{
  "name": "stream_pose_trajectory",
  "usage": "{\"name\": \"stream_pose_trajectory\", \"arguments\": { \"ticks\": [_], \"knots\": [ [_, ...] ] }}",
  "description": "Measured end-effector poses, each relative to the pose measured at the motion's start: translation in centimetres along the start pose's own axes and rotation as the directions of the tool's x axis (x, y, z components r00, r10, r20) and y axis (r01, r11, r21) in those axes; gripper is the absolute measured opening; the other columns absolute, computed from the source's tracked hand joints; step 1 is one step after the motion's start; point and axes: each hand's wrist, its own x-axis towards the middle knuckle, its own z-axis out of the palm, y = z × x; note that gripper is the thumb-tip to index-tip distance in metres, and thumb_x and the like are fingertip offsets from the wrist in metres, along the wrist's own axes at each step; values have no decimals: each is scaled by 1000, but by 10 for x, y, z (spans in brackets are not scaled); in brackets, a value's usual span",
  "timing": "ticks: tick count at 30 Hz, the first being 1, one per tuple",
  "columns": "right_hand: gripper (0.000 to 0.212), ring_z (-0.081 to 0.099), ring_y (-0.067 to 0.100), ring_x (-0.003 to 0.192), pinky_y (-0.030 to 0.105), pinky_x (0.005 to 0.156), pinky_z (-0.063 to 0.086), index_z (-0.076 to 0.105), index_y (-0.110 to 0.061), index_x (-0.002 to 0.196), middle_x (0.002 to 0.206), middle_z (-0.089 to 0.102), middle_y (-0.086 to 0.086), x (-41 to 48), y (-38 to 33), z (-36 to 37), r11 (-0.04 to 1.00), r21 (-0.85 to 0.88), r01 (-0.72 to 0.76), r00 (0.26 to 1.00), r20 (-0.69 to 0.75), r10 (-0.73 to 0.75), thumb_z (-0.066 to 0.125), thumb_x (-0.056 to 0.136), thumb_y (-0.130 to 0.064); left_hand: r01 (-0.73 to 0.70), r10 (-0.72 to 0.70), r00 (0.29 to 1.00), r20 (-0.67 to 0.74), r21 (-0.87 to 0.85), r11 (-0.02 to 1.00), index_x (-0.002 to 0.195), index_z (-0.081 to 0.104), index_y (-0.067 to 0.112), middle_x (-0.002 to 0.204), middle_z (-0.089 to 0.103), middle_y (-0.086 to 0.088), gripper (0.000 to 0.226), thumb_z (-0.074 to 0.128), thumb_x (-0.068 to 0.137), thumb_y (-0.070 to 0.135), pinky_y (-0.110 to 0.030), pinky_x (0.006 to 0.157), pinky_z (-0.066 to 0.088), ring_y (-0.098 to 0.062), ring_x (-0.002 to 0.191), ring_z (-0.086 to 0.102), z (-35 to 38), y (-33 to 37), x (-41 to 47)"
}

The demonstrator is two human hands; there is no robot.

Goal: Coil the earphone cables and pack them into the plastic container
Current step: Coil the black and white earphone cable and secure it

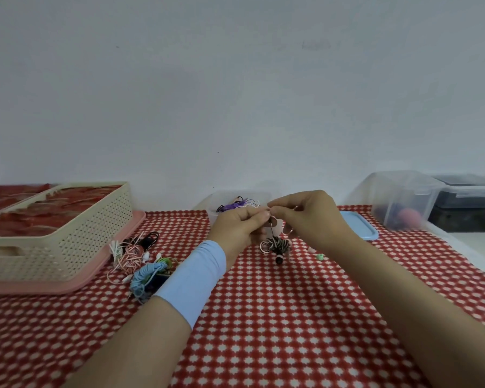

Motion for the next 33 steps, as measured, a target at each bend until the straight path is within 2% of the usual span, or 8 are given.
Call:
{"name": "stream_pose_trajectory", "arguments": {
  "ticks": [5,11,14,17,22,25,29,33],
  "knots": [
    [15,72,16,70,28,66,61,82,-26,97,78,76,-18,1,0,-7,990,-113,82,987,147,-65,73,90,-15,132,-125,989,77,-103,986,110,66,2,81,72,-4,17,57,97,10,-19,59,53,-5,61,61,-3,2,-2],
    [12,68,13,61,32,63,63,82,-17,95,70,76,-6,2,0,-11,1000,-1,6,986,168,-6,76,89,-8,162,-151,983,102,-113,980,105,67,3,92,72,-10,14,61,94,10,-19,61,55,-9,67,63,-5,1,-3],
    [18,67,6,56,22,54,57,81,-17,103,73,75,-10,2,3,-9,1000,19,13,989,146,-16,78,87,-8,140,-131,987,88,-108,984,100,69,5,82,72,-5,11,61,94,9,-19,62,56,-8,65,63,-5,1,-3],
    [14,62,-2,52,14,52,49,82,-21,95,69,75,-15,1,4,-6,999,0,40,989,146,-40,79,86,-11,145,-137,987,78,-105,984,101,68,5,79,73,-4,11,60,95,9,-19,62,56,-8,63,63,-4,-1,-4],
    [14,70,16,69,28,63,59,80,-13,103,92,78,6,-2,1,-14,961,225,-160,959,267,97,69,95,-16,162,-145,980,138,-123,979,106,67,4,82,72,-3,16,56,97,12,-18,63,55,-7,66,62,-5,1,-5],
    [20,69,17,74,28,67,59,78,-15,113,101,78,9,-3,3,-20,937,269,-221,928,354,117,66,97,-18,160,-138,973,185,-110,981,115,64,-1,85,71,-4,24,57,96,12,-18,63,55,-7,68,63,-6,4,-7],
    [22,70,13,76,26,68,57,77,-17,114,96,78,8,-2,8,-23,913,308,-266,908,398,130,70,93,-16,137,-113,967,227,-91,986,102,70,4,88,73,-8,24,64,83,17,-18,63,54,-16,81,63,-6,6,-9],
    [34,66,16,75,30,68,56,78,-7,108,80,71,9,-2,10,-16,884,390,-258,917,387,97,75,80,-27,112,-89,964,249,-79,991,93,70,9,80,71,-5,14,59,88,15,-17,56,51,-10,65,61,-3,8,-10]
  ]
}}
